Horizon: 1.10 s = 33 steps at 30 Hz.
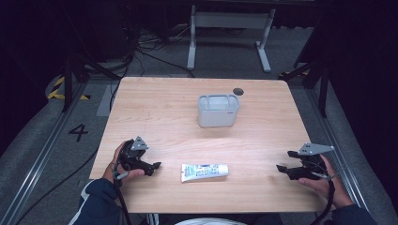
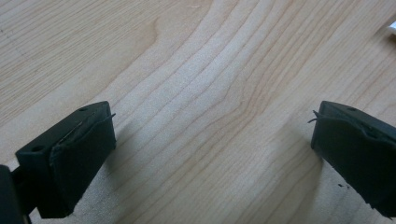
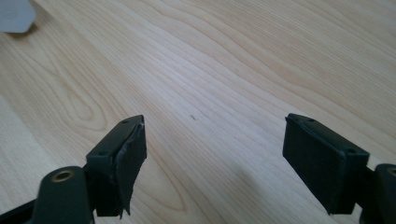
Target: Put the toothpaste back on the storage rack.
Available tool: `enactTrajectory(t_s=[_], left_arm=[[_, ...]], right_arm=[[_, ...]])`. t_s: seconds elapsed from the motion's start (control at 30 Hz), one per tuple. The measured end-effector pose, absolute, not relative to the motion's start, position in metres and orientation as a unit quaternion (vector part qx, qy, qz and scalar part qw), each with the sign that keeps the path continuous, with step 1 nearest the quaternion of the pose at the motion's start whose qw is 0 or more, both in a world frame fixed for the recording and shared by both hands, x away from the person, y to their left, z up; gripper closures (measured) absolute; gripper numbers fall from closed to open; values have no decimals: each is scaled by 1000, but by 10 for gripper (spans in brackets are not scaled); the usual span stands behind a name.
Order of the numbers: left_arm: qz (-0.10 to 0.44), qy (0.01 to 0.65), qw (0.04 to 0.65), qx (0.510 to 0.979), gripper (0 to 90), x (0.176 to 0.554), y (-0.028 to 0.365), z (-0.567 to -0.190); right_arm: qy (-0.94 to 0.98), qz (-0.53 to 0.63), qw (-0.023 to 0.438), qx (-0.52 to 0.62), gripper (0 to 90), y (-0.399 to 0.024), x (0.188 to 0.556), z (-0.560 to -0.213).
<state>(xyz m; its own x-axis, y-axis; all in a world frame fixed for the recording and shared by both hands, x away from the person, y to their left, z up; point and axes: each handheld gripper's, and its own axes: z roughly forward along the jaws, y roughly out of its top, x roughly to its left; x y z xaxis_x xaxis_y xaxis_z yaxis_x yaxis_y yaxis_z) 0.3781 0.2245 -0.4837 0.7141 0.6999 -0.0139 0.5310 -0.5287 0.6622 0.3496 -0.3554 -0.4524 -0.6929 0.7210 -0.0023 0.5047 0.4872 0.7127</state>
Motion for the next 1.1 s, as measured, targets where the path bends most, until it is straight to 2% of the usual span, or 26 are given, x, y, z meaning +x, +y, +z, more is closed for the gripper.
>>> enactTrajectory(t_s=[0.27,0.57,0.73,0.83,1.1], left_arm=[[128,355,331,865,2,378,225,-484],[127,352,331,866,1,379,225,-484],[129,349,330,868,1,379,225,-484],[129,349,330,867,1,379,225,-484],[128,351,330,867,1,379,225,-484]], right_arm=[[866,351,148,324,240,-333,354,-441],[888,336,165,267,261,-301,363,-422],[894,340,156,246,263,-282,371,-410],[899,345,153,221,306,-261,374,-404],[912,345,135,178,310,-224,377,-399]])
